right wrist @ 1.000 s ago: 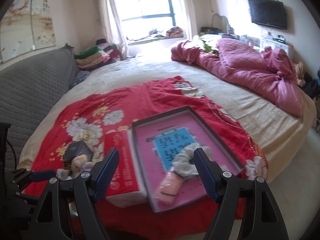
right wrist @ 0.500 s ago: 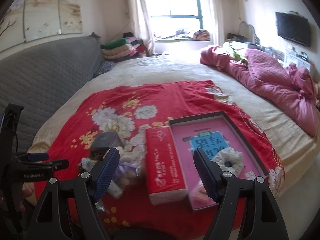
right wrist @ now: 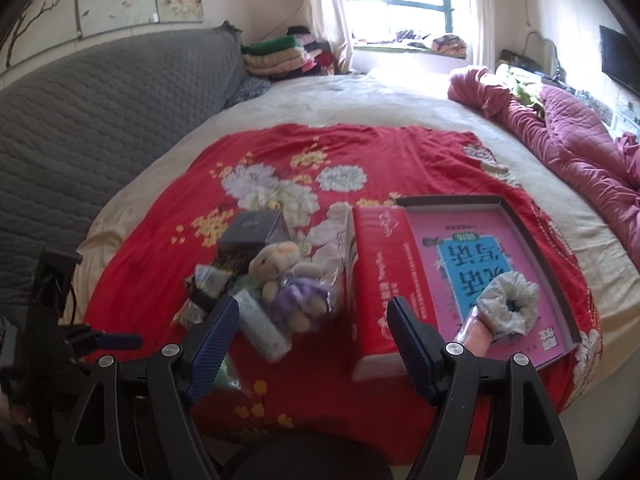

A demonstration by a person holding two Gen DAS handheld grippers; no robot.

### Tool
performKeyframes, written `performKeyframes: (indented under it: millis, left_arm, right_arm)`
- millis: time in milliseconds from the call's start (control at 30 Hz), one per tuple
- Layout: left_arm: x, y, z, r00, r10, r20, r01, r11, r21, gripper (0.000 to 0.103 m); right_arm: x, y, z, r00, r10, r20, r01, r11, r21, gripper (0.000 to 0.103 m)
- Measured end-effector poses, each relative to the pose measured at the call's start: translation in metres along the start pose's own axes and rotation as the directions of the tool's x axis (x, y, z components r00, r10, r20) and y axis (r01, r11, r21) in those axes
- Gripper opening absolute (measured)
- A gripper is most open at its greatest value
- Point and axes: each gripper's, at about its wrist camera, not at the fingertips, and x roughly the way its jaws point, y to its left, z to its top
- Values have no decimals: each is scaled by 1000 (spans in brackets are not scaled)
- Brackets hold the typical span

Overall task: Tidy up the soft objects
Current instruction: 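Grasp the bagged green sponge with the left tool while the right tool grasps a white tissue pack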

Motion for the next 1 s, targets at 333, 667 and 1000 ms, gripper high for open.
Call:
performKeyframes:
  millis: [333,667,1000]
  left_arm:
    - [29,-18,16,999,-30,-22,30,999,-10,82]
    - [59,-11,18,997,-36,-69,35,999,-26,82]
    - [63,8,13,994,-79,-71,76,996,-40,75]
  right_arm:
    - [19,4,-6,998,15,-66,-17,1000,-27,78]
    - [55,22,-8,977,82,-195,-101,991,-92,78]
    - [97,32,-11,944,115,-309,-149,985,-88,75]
